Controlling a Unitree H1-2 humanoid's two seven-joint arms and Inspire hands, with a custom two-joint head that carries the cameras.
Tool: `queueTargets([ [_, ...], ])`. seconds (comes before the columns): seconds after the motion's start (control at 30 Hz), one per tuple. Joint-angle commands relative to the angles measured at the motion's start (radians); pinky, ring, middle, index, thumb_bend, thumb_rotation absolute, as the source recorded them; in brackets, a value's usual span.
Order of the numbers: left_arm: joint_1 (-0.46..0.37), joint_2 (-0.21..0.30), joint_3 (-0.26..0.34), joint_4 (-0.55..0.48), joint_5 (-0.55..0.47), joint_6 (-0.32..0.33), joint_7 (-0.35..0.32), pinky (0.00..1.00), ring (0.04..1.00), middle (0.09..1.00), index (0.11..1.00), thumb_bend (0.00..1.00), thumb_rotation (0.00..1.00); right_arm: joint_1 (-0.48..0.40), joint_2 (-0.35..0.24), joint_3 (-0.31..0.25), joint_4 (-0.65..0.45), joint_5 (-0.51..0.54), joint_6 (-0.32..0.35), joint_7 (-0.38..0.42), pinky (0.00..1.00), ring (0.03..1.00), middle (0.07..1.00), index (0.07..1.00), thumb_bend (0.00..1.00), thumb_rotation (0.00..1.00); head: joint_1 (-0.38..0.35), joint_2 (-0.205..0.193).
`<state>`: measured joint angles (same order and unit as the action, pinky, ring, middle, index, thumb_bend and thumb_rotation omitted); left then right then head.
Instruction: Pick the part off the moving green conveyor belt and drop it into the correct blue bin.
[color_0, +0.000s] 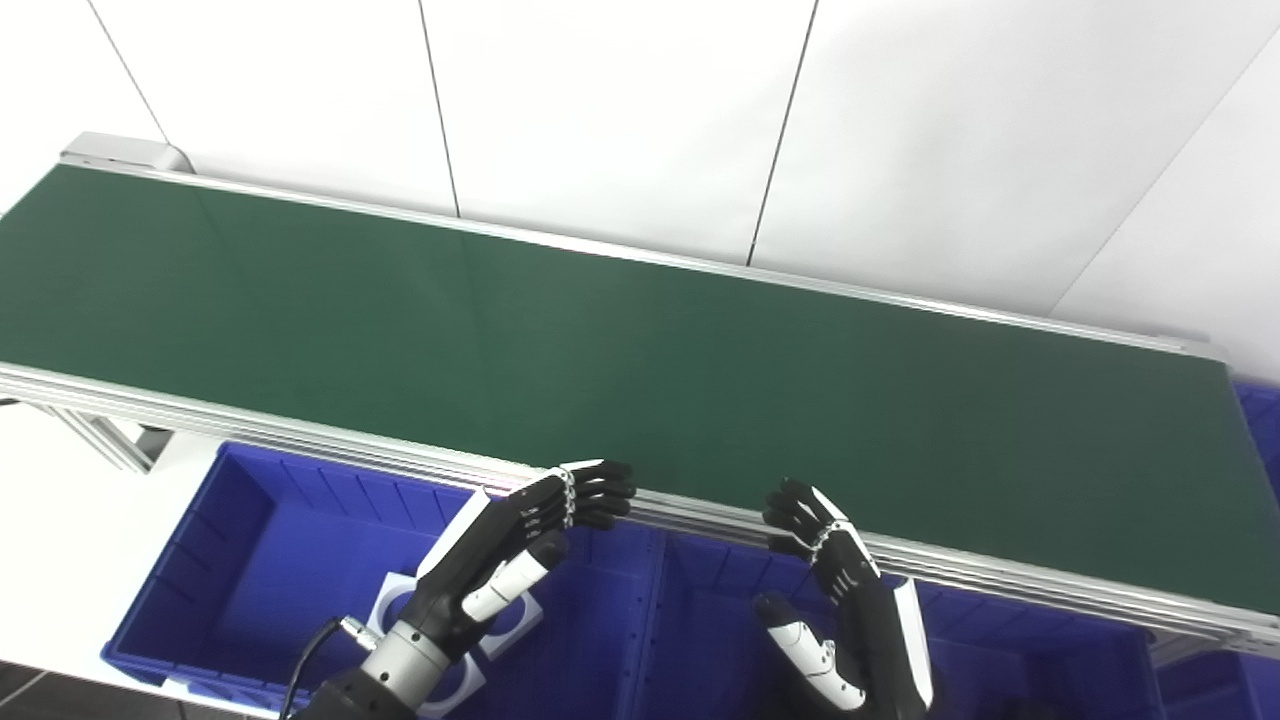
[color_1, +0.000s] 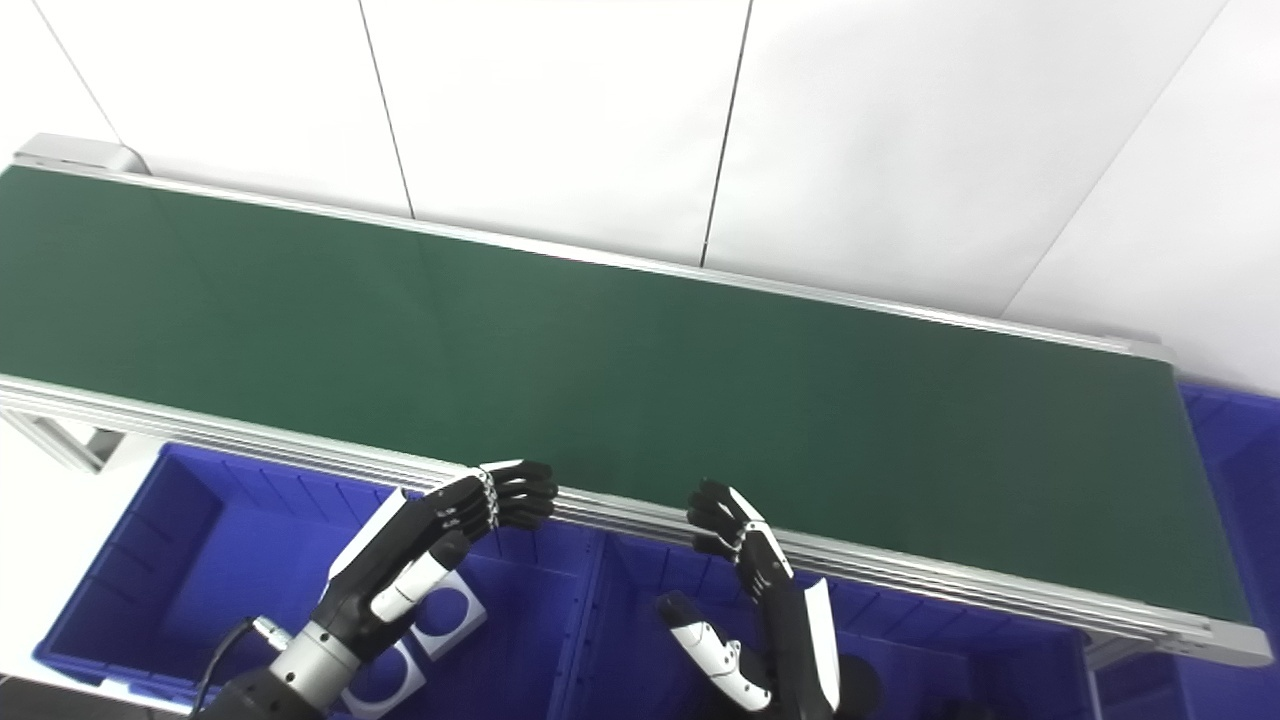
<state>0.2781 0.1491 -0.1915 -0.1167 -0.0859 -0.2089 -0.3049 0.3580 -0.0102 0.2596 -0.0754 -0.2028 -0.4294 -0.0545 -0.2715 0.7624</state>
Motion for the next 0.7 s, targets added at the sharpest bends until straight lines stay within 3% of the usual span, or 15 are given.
queueTargets([
  [0.0,-0.009,0.011,0.007,-0.006,-0.036,-0.033,-0.015,0.76,0.767,0.79,0.8,0.77,0.83,0.002,0.018,0.003,-0.029,-0.006,-0.035,-0.009,0.72,0.79,0.813,0.848,0.67,0.65,-0.013,0.005],
  [0.27,-0.035,0.02,0.011,0.033,-0.084,-0.032,-0.049,0.76,0.768,0.789,0.793,0.78,0.8,0.025,0.035,-0.011,-0.065,-0.04,-0.028,-0.016,0.71,0.786,0.815,0.851,0.67,0.67,-0.098,0.037],
  [0.67,-0.07,0.017,0.008,0.072,-0.104,-0.032,-0.085,0.74,0.753,0.767,0.774,0.86,0.77,0.084,0.061,-0.022,-0.141,-0.088,0.013,-0.013,0.71,0.799,0.828,0.863,0.65,0.72,-0.075,0.059],
])
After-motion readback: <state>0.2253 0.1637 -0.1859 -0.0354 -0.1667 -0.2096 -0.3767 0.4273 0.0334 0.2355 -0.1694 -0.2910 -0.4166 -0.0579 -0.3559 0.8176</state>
